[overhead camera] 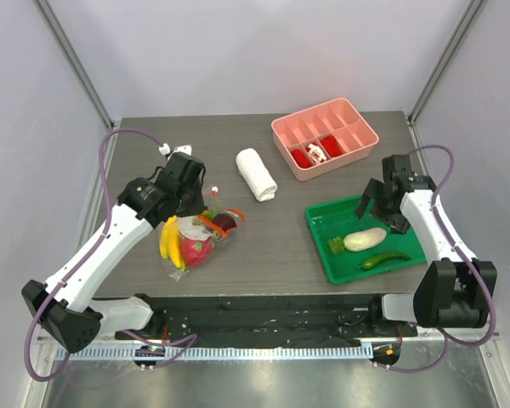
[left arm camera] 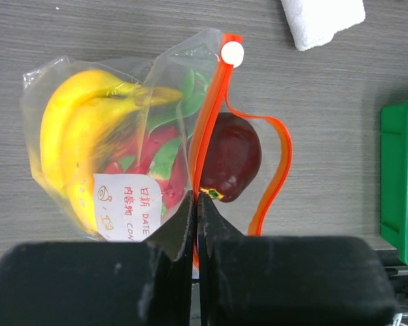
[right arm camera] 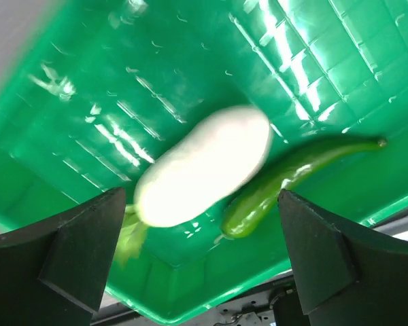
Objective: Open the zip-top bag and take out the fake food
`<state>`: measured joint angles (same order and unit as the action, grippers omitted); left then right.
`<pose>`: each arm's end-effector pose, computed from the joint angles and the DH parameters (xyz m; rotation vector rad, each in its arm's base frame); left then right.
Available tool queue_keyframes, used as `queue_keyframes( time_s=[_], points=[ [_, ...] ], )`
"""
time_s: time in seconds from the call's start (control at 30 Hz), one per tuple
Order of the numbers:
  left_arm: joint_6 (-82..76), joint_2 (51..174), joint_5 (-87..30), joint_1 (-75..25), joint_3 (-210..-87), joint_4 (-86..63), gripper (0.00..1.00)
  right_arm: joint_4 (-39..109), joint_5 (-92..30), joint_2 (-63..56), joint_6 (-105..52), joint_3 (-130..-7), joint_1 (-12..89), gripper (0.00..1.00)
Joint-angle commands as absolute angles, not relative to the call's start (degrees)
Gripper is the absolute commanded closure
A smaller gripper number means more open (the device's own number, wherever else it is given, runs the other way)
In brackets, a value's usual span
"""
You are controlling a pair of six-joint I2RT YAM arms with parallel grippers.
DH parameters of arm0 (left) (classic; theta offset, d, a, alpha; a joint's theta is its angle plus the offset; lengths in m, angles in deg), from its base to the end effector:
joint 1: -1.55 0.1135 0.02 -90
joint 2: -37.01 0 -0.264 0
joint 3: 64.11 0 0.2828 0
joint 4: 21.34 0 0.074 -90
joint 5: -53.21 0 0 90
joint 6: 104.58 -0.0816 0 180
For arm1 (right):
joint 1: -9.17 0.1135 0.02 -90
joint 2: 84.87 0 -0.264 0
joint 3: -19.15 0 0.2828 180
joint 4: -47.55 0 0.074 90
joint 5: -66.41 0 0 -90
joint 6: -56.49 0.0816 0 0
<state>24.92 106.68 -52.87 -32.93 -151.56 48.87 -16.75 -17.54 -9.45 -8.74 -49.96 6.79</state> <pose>0.2523 -0.1458 0.3266 -0.2246 2.4392 -0.2247 0.2855 -0.0205 0.1916 0.6791 2.7052 -0.0521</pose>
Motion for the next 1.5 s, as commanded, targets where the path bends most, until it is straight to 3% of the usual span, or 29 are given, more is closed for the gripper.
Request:
queue_keyframes(
  time_s=[0.0,0.1,0.23,0.3,0.57,0.8,1.03,1.47],
  points=[
    [23.65,105.04,-51.73,-32.81,-153.09,46.37,1.0,-22.0,-9.89,-12.36,-5.05,-62.14,18.35,0.0],
    [24.0,104.25,-51.47,-32.81,-152.13,45.76,1.0,-21.04,-14.86,-8.95,2.5,-68.92,32.07,0.01],
    [24.96,103.37,-51.03,-32.81,-150.81,44.79,1.0,-9.13,-20.33,-3.41,16.02,-72.72,45.0,0.19],
    [25.58,103.01,-50.94,-32.81,-150.19,44.35,1.0,-5.32,-22.26,1.14,18.94,-73.86,49.48,0.2],
    [26.55,103.1,-50.77,-32.81,-149.31,42.24,1.0,1.9,-33.51,16.02,26.24,-83.79,56.36,0.28],
    [25.5,104.59,-50.68,-32.81,-150.8,41.54,1.0,1.02,-32.38,20.16,25.38,-86.0,60.05,0.4],
    [24.88,106.17,-50.5,-32.81,-151.24,41.01,1.0,-2.31,-30.54,20.34,22.75,-85.3,61.02,0.37],
    [26.55,107.32,-48.57,-32.81,-150.37,40.22,1.0,-1.09,-30.53,23.32,17.29,-82.31,61.99,0.15]
  ],
)
